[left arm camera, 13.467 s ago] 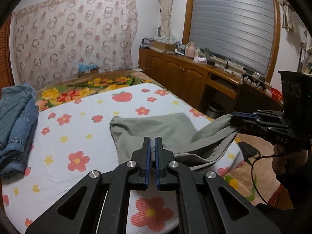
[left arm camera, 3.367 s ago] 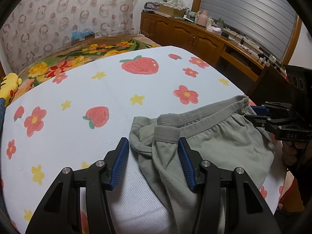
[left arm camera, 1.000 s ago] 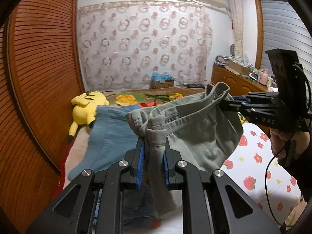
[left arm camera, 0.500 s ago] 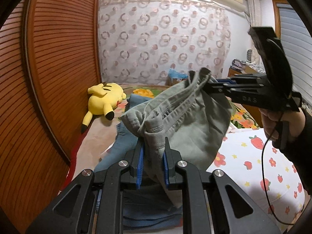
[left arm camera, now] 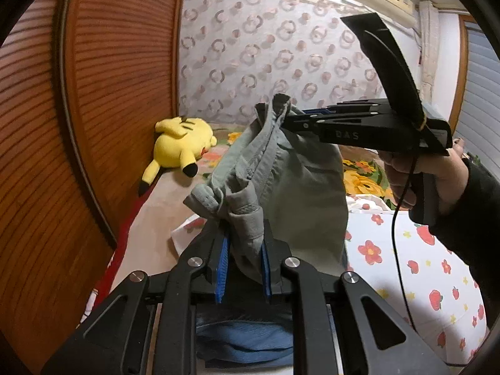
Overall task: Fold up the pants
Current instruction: 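Lower the shorts onto the folded blue jeans with both grippers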
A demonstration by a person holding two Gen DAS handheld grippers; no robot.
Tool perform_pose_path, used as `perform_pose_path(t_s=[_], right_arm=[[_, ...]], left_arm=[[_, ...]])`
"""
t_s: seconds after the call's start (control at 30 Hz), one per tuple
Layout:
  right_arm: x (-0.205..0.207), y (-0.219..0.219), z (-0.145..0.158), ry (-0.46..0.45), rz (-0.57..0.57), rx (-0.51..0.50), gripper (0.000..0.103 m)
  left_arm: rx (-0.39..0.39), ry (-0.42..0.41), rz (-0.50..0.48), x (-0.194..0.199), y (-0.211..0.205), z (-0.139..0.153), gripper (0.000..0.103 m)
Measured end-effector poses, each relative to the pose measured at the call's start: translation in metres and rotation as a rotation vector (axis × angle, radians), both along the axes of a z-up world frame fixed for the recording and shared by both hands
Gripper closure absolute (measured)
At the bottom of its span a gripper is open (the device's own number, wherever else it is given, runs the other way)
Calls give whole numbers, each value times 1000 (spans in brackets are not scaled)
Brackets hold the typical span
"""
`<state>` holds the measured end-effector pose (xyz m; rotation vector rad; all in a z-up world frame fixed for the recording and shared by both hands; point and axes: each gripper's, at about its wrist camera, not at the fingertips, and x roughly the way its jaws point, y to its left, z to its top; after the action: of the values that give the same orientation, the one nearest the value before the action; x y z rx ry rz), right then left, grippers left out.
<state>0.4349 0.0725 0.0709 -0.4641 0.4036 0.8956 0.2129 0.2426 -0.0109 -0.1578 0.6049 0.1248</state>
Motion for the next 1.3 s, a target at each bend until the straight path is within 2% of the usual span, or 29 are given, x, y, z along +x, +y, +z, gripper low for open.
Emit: perform_pose_path(t_s=[0.1, 0.17, 0.2, 0.3, 0.33, 0.47, 0.57, 0.7, 0.8, 0.97, 1.3], right_arm=[[9, 8, -8, 12, 4, -3, 88], [15, 5, -9, 28, -11, 9, 77], [16, 3, -8, 32, -22, 22, 75], [16, -10, -1, 40, -33, 72, 71], [15, -14, 1, 34, -41, 81, 68], [4, -35, 10, 20, -52, 130, 68], [-2, -50, 10, 60, -32, 176, 68], [-3, -52, -2, 104, -2, 167, 68], [5, -49, -11, 116, -3, 141, 68], [27, -35, -23, 140, -26, 94, 68], [60, -10, -39, 190, -56, 80, 68]], left_arm=[[-3, 24, 11, 0, 3, -6, 83], [1, 32, 13, 1, 3, -6, 80], [0, 32, 12, 0, 4, -6, 76], [5, 24, 15, -2, 5, -2, 55], [13, 14, 17, -4, 4, 1, 53], [32, -13, 22, -7, 3, 11, 52], [42, -39, 13, -5, -3, 19, 52], [38, -59, -24, 3, -9, 23, 52], [44, -26, -48, 15, -9, 12, 52], [37, 82, -13, 37, 7, -21, 52], [32, 110, -10, 43, 9, -39, 52]])
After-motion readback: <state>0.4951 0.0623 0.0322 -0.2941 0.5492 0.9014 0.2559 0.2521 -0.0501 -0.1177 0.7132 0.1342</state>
